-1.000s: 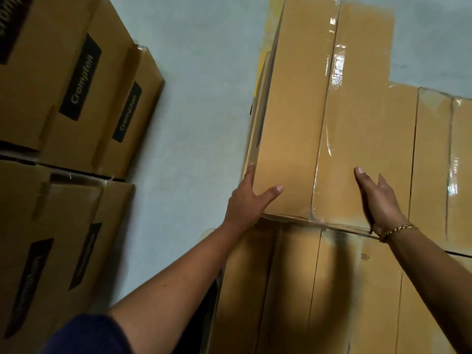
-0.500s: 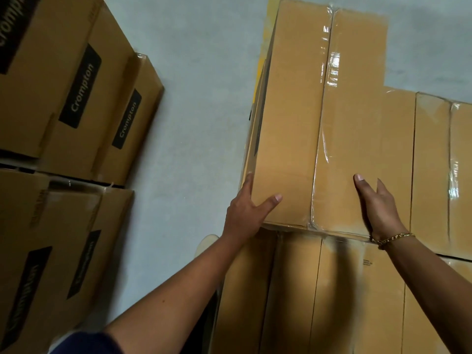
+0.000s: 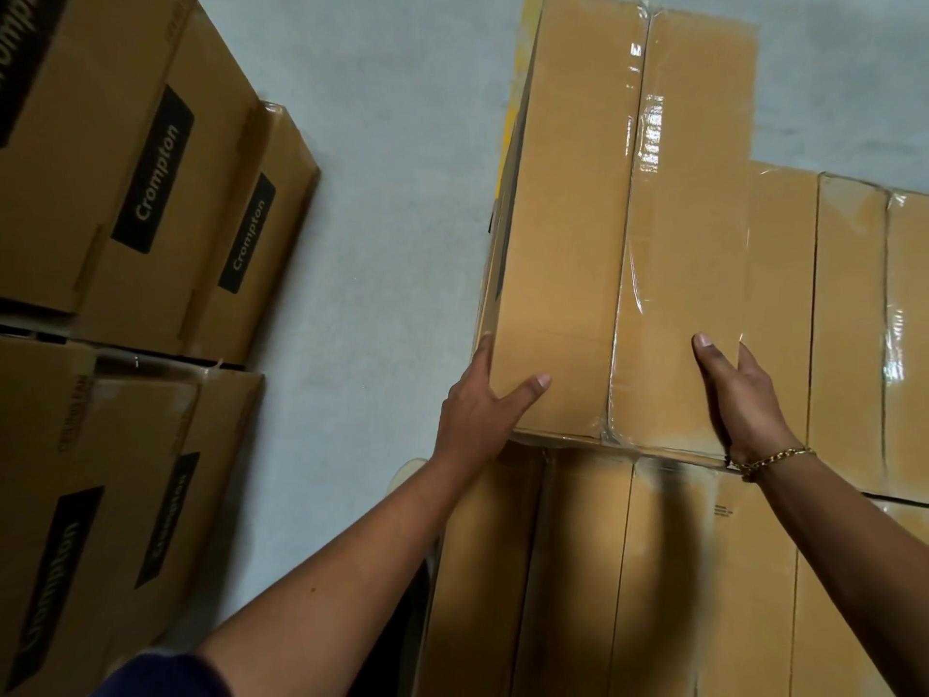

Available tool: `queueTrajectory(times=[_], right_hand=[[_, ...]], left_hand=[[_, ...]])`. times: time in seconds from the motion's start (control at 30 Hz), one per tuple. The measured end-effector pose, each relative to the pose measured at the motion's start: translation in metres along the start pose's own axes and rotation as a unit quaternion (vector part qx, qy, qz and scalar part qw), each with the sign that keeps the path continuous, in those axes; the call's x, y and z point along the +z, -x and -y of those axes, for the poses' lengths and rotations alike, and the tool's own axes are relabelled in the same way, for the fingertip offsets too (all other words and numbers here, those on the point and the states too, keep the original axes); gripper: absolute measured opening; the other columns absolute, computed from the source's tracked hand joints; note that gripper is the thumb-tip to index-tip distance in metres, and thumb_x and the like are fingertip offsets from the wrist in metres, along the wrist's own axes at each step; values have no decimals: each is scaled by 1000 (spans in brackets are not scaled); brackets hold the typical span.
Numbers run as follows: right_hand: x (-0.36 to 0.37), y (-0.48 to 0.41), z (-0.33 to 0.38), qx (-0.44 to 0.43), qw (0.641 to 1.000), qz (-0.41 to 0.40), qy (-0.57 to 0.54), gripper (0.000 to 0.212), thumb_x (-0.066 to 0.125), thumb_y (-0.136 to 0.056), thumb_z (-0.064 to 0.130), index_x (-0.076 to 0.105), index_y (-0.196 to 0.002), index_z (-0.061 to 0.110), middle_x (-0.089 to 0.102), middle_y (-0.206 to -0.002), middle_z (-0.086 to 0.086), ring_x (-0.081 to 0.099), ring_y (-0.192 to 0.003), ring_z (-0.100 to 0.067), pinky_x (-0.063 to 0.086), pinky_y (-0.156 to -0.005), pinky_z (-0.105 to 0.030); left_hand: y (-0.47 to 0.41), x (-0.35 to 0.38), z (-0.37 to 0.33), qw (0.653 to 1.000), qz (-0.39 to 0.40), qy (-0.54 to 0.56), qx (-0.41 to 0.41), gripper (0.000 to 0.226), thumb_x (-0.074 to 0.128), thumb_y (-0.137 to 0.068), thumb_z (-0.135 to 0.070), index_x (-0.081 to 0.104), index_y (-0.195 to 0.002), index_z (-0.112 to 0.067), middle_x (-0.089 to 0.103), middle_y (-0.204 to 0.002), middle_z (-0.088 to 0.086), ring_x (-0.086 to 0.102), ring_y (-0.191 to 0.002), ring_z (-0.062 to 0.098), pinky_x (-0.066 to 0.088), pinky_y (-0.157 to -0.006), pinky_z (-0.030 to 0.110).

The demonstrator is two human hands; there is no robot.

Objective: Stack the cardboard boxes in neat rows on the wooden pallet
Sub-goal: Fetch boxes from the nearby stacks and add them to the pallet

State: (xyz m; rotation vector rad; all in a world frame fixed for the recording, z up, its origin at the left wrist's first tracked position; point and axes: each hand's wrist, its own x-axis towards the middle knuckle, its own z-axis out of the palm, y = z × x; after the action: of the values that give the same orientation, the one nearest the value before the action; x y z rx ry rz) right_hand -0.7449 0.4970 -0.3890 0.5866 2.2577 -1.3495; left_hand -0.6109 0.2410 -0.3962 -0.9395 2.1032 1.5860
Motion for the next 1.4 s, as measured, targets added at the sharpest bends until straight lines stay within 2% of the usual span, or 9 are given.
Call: queueTrajectory(times=[0.13, 0.3, 0.4, 0.53, 0.73, 0.87, 1.03, 1.13, 1.4], right_hand=[[0, -3, -3, 2, 1000, 0, 2, 145, 70, -48, 91, 19, -162, 19, 35, -163, -1, 37, -145, -18, 30, -119, -38], [1, -4, -7, 7, 1000, 5, -6, 147, 72, -46, 91, 18, -162, 18, 35, -163, -1, 38, -145, -17, 30, -121, -41], [1, -5, -9, 15, 1000, 11, -6, 131, 71, -62, 84, 17, -162, 20, 35, -163, -1, 38, -145, -18, 31, -120, -39], [0, -6, -10, 10, 1000, 4, 26, 103, 63, -85, 70, 17, -162, 19, 25, -167, -3, 28, -151, -22, 25, -122, -40], [-3, 17, 4, -17, 997, -3, 78, 89, 54, -91, 69, 21, -161, 25, 26, -166, -3, 28, -151, -22, 26, -122, -45], [-16, 42, 23, -26, 994, -24, 101, 85, 54, -94, 65, 21, -162, 26, 29, -165, 0, 32, -149, -20, 28, -118, -40], [-38, 90, 56, -36, 988, -25, 151, 93, 55, -87, 75, 20, -161, 30, 25, -167, 3, 28, -152, -19, 27, -122, -45], [-51, 133, 78, -52, 985, -16, 164, 93, 55, -88, 73, 19, -162, 30, 21, -168, 5, 26, -152, -18, 25, -123, -42], [-72, 288, 114, -103, 982, 2, 156, 89, 53, -90, 70, 17, -162, 30, 20, -168, 6, 24, -153, -17, 24, -118, -35]], left_hand=[[1, -1, -2, 1000, 2, -2, -4, 105, 56, -73, -84, 21, -161, -40, 48, -157, -5, 47, -141, 27, 42, -114, 52], [-1, -4, 1, 1000, 6, -1, -6, 110, 52, -67, -91, 22, -159, -42, 48, -156, -6, 49, -140, 26, 44, -113, 52], [0, -3, 1, 1000, 5, -12, -6, 111, 51, -66, -92, 21, -160, -40, 47, -157, -6, 49, -140, 26, 45, -112, 52], [0, -5, 0, 1000, 6, -14, -8, 112, 53, -65, -93, 21, -160, -41, 47, -157, -8, 48, -141, 24, 44, -113, 51], [-2, -19, -9, 999, 29, -34, -14, 116, 52, -61, -101, 24, -157, -42, 47, -156, -9, 49, -140, 24, 45, -111, 53], [-1, -37, -37, 996, 47, -75, 5, 101, 58, -84, -80, 15, -163, -35, 30, -167, -4, 34, -151, 25, 35, -119, 50], [14, -63, -80, 984, 46, -164, 59, 99, 54, -91, -73, 9, -165, -27, 17, -172, -2, 23, -156, 25, 28, -121, 48], [41, -82, -102, 974, 44, -203, 94, 99, 52, -90, -75, 7, -165, -27, 14, -172, -3, 20, -156, 25, 27, -121, 49], [176, -135, -133, 967, 15, -204, 149, 97, 51, -91, -75, 8, -165, -29, 14, -172, -4, 18, -157, 21, 25, -123, 47]])
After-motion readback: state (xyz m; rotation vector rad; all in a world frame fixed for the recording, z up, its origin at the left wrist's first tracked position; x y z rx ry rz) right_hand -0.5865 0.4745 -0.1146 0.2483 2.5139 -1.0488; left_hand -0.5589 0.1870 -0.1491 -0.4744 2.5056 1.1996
